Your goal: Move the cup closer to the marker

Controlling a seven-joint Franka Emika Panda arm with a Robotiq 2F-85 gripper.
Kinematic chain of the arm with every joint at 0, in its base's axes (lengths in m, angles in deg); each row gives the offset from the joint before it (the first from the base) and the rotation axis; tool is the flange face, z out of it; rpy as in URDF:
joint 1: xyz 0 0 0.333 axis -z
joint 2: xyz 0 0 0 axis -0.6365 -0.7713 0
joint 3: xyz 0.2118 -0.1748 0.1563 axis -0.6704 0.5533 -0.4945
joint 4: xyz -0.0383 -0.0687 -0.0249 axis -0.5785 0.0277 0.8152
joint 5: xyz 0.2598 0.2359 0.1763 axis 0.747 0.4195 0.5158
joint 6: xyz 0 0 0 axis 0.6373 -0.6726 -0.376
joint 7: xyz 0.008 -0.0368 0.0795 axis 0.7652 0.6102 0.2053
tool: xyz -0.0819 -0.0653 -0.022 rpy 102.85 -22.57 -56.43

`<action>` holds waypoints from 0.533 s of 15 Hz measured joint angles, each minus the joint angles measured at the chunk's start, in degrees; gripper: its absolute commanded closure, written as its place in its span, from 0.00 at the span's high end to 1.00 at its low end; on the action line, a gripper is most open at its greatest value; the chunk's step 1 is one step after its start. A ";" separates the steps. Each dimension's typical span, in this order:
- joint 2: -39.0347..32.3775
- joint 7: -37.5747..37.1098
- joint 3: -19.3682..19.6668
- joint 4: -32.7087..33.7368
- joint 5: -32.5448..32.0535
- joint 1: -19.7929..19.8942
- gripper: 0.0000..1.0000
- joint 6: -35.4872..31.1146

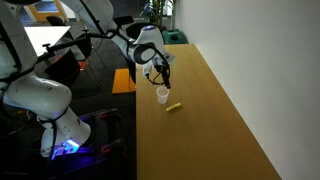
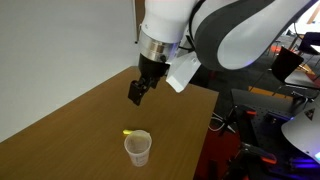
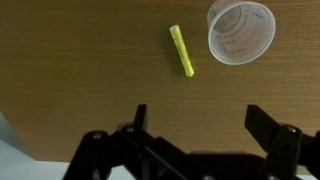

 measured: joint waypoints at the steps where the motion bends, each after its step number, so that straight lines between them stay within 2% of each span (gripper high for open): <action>1: 1.34 0.90 0.11 -0.25 -0.77 0.00 1.00 1.06; 5: 7.74 5.50 1.01 -0.71 -4.36 0.04 1.00 10.31; 6: 9.54 6.42 -1.04 -0.70 -5.47 2.27 1.00 13.35; 8: 12.62 8.34 -9.48 -0.60 -6.41 11.03 1.00 19.10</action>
